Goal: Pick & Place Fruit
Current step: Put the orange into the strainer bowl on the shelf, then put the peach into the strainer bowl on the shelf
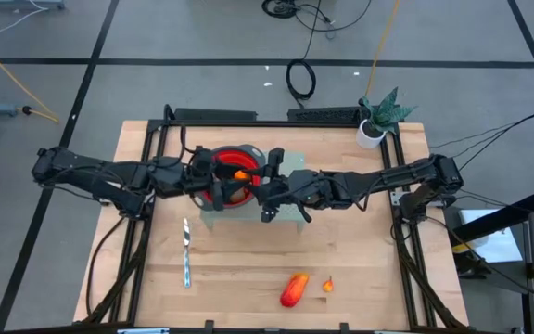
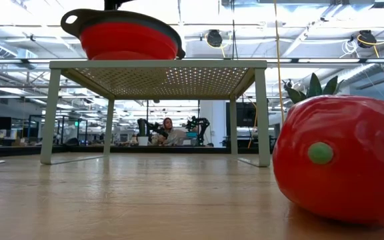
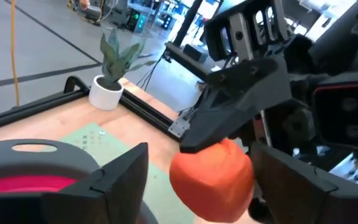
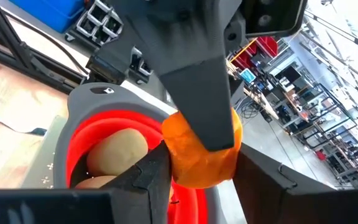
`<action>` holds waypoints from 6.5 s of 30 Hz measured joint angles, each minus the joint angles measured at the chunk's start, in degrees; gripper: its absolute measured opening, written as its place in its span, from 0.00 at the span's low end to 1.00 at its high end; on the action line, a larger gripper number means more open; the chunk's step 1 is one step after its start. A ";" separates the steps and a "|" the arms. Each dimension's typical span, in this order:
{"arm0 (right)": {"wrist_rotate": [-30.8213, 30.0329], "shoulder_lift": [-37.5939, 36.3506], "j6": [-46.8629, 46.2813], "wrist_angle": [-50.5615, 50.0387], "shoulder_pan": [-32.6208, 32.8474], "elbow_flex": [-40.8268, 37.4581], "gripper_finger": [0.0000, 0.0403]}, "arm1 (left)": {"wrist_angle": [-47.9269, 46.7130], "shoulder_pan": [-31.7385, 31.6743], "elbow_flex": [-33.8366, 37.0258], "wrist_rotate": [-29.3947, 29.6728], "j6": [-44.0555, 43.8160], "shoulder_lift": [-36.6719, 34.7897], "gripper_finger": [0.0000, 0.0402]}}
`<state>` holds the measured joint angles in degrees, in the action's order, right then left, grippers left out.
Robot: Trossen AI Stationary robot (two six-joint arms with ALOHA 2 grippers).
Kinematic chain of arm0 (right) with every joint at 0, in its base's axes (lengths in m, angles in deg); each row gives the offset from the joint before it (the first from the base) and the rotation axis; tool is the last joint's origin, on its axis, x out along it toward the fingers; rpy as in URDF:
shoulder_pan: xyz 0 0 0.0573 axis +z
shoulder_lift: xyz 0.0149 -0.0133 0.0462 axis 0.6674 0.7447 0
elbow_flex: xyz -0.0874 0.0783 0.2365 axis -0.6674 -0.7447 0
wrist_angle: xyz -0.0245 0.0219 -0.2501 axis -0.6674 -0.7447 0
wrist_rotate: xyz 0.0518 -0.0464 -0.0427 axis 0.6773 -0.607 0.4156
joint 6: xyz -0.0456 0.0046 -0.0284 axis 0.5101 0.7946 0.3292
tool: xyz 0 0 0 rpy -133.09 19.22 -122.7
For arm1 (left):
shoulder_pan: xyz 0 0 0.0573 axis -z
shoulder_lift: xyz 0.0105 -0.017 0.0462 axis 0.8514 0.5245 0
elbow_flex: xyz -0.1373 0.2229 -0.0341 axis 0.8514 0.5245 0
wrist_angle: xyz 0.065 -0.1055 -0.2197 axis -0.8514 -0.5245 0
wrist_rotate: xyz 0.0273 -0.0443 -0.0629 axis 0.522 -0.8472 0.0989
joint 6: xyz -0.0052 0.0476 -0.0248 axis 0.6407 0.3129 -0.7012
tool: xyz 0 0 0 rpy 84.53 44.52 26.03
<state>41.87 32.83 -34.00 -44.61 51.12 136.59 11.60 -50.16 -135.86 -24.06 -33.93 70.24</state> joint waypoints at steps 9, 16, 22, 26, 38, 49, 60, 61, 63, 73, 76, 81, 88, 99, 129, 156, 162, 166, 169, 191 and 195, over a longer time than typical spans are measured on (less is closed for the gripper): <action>-0.24 0.02 0.02 -0.24 -0.02 0.00 0.35 | 0.01 0.00 0.00 -1.84 -0.18 0.02 0.37; -0.21 0.02 0.04 -0.31 -0.02 0.00 0.36 | -0.06 -0.04 0.00 -2.68 -0.53 0.00 0.28; 0.14 -0.02 -0.23 -3.09 0.20 0.00 0.45 | -0.77 0.02 0.00 -3.25 0.42 0.08 0.30; 0.03 -0.02 -2.93 -5.86 0.63 0.00 0.54 | -2.61 0.02 0.00 -2.09 1.76 0.08 0.29; -6.33 -0.36 -7.94 -12.06 3.22 0.00 0.66 | -12.96 -1.62 -0.20 4.73 0.95 -3.40 0.30; -5.94 -2.27 -20.27 -20.91 4.43 0.00 0.49 | -23.94 -4.66 -0.07 5.90 -1.26 -6.69 0.30; 4.87 -5.88 -26.92 -24.21 4.37 -0.10 0.11 | -28.19 -6.29 -0.04 2.87 -3.65 -6.65 0.30; 6.18 -6.34 -27.22 -24.25 4.22 -0.09 0.08 | -28.46 -6.48 -0.04 2.85 -3.66 -6.63 0.30; 7.71 -7.22 -27.99 -24.69 3.94 -0.09 0.03 | -28.90 -6.71 -0.04 2.81 -3.71 -6.58 0.30; 10.56 -13.19 -29.27 -24.71 3.08 -5.81 0.01 | -30.11 -6.73 -0.04 1.60 -4.92 -6.60 0.30; 13.71 -16.69 -31.14 -21.63 2.44 -10.12 0.01 | -30.20 -6.75 -0.04 1.60 -4.99 -6.60 0.30; 16.74 -24.50 -34.34 -11.29 1.77 -19.83 0.00 | -30.23 -6.75 -0.04 1.52 -5.10 -6.60 0.30; 16.61 -37.51 -39.56 3.06 1.70 -36.69 0.00 | -30.26 -6.75 -0.04 1.40 -5.38 -6.60 0.30; 16.65 -52.44 -44.00 20.63 1.70 -57.20 0.00 | -30.20 -6.75 -0.04 1.64 -5.54 -6.60 0.30; 20.52 -72.43 -46.12 19.56 1.70 -69.37 0.00 | -29.18 -5.20 0.04 5.10 8.18 -2.23 0.30; 20.50 -72.43 -46.11 19.56 1.70 -69.37 0.00 | -33.17 -6.55 0.02 6.65 23.64 -2.04 0.31; 20.50 -72.41 -46.12 19.54 1.70 -69.37 0.00 | -33.17 -6.64 0.02 6.68 23.41 -2.04 0.38; 20.52 -72.41 -46.10 19.54 1.70 -69.37 0.00 | -33.15 -6.64 0.00 6.67 22.22 -2.04 0.48; 20.68 -72.41 -46.12 19.55 1.72 -69.37 0.00 | -33.13 -6.64 0.00 6.67 22.13 -2.06 0.54; 24.35 -69.26 -49.05 24.92 1.75 -69.37 0.00 | -27.40 -2.54 -0.11 6.95 14.97 -18.70 0.64; 24.44 -67.96 -48.90 25.24 1.74 -69.37 0.00 | -29.89 -1.69 -0.11 3.65 15.70 -22.64 0.64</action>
<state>66.30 -35.13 -82.91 -19.37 52.86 67.22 -18.30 -51.84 -135.97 -20.40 -18.24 47.59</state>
